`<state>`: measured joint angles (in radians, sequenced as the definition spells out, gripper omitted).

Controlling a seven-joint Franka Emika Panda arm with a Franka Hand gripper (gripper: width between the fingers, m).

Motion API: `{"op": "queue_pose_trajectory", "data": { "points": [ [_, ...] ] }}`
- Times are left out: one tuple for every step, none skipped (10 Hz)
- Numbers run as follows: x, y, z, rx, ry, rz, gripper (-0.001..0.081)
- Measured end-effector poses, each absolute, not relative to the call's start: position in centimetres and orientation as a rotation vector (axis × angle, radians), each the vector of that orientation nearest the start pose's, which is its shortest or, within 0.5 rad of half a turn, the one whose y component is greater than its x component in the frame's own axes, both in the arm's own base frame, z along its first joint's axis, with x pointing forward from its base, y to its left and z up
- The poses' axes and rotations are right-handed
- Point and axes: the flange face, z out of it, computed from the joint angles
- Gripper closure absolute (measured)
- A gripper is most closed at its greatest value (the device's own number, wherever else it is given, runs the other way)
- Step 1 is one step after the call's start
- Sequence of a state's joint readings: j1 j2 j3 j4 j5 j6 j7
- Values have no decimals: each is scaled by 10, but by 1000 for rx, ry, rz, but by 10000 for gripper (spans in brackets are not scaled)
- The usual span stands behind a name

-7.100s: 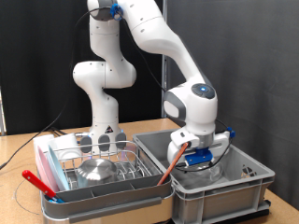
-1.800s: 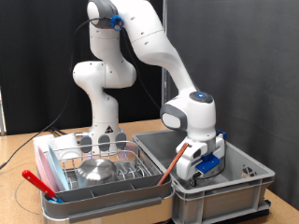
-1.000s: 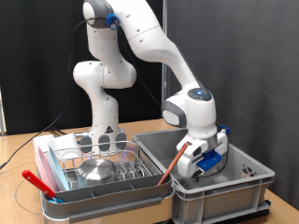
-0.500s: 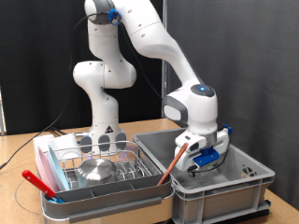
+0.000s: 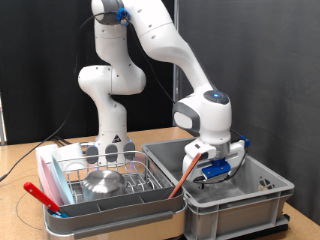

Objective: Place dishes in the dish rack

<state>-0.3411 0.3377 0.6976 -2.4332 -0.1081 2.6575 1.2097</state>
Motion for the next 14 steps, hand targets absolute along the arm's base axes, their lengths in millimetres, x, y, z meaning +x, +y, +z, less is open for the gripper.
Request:
{"op": "queue_pose_trajectory", "data": {
  "points": [
    [449,186,197,-2803,1171,210,1],
    [449,187,196,-2798,1174,209,1],
    [450,187,197,-2789,1172,200,1],
    [450,188,197,-2785,1170,197,1],
    [450,189,196,-2785,1169,199,101],
    [449,189,196,-2784,1171,202,101],
    [449,189,195,-2781,1177,207,284],
    [449,189,193,-2777,1186,214,284],
    [450,189,191,-2772,1197,220,435],
    [450,188,190,-2769,1205,224,619],
    [450,188,190,-2767,1207,225,619],
    [450,188,190,-2767,1207,224,697],
    [450,189,190,-2766,1206,223,697],
    [450,190,191,-2762,1205,224,697]
  ]
}}
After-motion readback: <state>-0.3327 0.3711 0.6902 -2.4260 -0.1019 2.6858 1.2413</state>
